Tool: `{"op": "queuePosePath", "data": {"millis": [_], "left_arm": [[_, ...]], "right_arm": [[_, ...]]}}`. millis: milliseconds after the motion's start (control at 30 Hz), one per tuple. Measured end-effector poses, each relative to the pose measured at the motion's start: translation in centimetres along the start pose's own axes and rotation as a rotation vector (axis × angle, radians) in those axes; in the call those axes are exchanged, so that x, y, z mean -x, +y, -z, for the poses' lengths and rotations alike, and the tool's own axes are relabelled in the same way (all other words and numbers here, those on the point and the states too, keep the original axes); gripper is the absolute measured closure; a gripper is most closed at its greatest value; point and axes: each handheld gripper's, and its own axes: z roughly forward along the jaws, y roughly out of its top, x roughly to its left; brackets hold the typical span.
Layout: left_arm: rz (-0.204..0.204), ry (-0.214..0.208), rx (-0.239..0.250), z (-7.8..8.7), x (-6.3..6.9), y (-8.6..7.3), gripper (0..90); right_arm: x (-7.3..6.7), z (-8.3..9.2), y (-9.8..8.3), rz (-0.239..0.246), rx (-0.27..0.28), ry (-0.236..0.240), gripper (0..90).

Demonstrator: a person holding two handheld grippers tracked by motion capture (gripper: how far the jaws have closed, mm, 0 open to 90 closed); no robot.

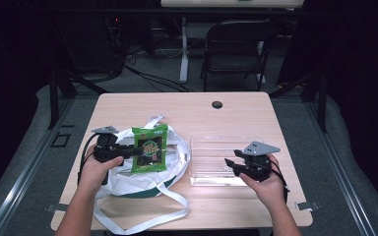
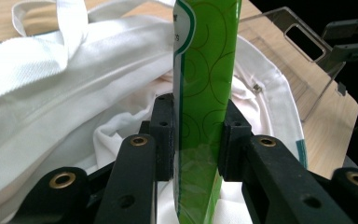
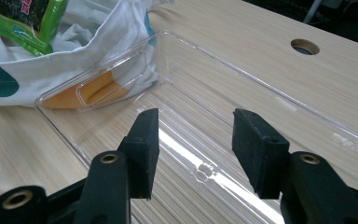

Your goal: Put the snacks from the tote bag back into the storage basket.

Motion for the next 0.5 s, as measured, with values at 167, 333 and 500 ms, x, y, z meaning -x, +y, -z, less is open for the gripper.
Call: {"op": "queuePosePath", "data": {"millis": [167,333,500], "left_arm": [[-0.008,-0.003,0.02,0.3,0.31,0.16,72.4],[-0.019,-0.006,0.05,0.63,0.71,0.32,72.3],[-0.016,0.001,0.08,0.89,0.97,0.48,72.1]], "right_arm": [[0.0,0.03,-0.01,-0.001,0.003,0.0,51.5],[-0.08,-0.04,0.03,-0.002,0.003,0.006,51.4],[-0.26,-0.21,0.17,-0.004,-0.009,0.016,51.7]]}}
